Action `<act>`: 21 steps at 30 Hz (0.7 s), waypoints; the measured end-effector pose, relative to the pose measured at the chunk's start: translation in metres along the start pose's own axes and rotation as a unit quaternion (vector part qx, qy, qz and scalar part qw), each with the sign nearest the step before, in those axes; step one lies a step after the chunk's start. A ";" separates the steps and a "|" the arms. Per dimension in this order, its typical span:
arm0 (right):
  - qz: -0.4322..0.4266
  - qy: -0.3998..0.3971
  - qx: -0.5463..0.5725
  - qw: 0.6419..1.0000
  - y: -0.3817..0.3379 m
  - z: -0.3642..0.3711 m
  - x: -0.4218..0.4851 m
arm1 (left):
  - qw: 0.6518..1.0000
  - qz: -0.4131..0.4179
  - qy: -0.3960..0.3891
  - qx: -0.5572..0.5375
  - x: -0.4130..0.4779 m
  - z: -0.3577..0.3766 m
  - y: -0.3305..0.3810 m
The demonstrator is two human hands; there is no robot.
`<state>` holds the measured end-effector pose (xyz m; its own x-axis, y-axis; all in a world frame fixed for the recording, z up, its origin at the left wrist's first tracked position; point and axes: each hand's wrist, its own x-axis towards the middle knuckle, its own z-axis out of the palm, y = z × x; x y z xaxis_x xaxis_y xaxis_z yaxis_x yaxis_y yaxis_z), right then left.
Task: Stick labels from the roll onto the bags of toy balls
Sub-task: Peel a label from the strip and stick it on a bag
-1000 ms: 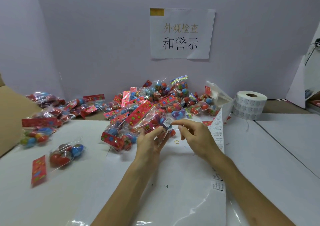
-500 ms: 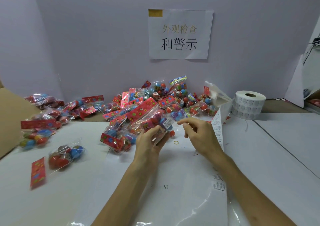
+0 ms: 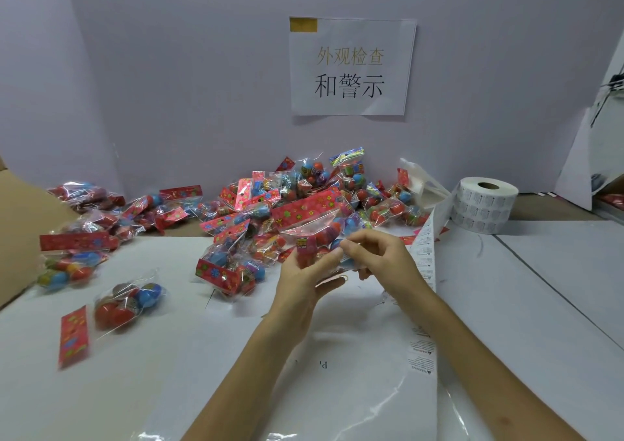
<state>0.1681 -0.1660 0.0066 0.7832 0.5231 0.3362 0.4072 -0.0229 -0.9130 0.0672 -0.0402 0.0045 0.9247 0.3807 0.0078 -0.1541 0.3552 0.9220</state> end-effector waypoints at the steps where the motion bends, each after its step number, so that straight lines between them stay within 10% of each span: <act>1: 0.001 -0.005 0.005 1.000 -0.001 0.000 -0.001 | 1.000 0.003 0.003 0.015 0.001 0.000 -0.001; 21: -0.001 -0.012 0.029 1.000 -0.007 -0.001 -0.003 | 0.998 0.040 0.051 0.026 0.004 -0.001 -0.004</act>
<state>0.1632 -0.1684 0.0123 0.7703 0.5433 0.3339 0.3815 0.0269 -0.9240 0.0715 -0.0389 0.0006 0.8693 0.4923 0.0454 -0.2054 0.2761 0.9389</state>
